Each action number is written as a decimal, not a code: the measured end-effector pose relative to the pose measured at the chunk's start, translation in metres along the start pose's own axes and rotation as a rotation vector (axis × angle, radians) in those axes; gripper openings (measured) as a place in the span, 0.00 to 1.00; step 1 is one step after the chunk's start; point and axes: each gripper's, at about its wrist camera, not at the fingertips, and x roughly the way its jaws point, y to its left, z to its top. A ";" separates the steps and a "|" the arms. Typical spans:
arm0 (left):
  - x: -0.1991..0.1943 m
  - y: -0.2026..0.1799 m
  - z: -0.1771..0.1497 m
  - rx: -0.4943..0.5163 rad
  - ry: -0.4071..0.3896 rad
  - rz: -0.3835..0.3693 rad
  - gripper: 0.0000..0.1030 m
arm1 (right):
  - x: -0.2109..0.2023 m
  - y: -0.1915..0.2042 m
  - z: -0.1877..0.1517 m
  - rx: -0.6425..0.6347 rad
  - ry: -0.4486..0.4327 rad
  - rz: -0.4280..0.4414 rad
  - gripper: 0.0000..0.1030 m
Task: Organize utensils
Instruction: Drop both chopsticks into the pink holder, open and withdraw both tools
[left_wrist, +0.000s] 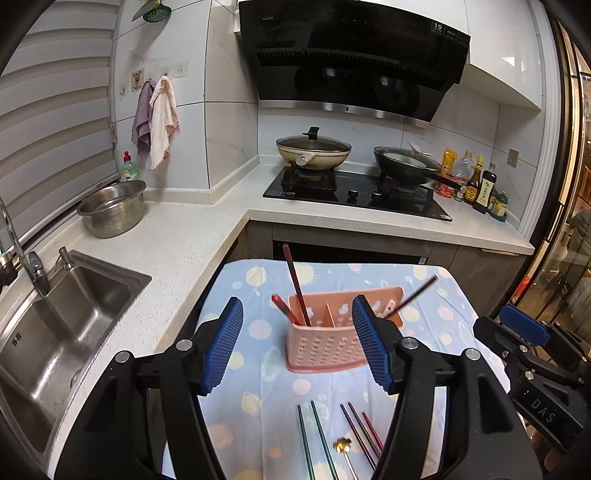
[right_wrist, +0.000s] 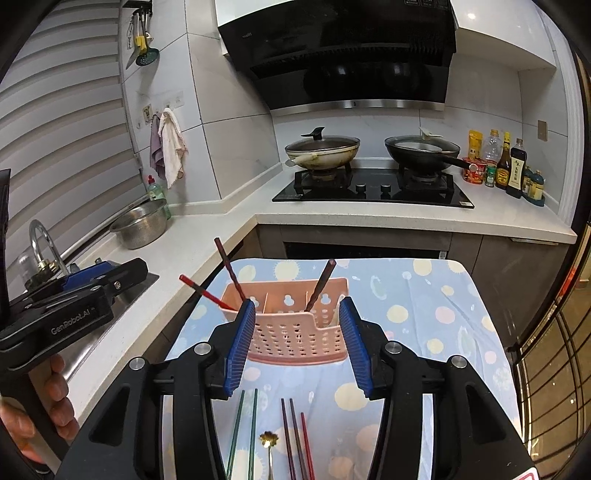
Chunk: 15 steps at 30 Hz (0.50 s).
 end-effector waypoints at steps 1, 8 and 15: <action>-0.005 -0.001 -0.004 -0.001 0.001 -0.002 0.58 | -0.005 0.001 -0.005 -0.003 0.003 -0.002 0.45; -0.034 -0.008 -0.039 0.018 0.015 -0.015 0.60 | -0.036 0.011 -0.041 -0.024 0.015 -0.007 0.45; -0.050 -0.008 -0.075 0.006 0.054 -0.024 0.60 | -0.055 0.017 -0.073 -0.044 0.036 -0.018 0.45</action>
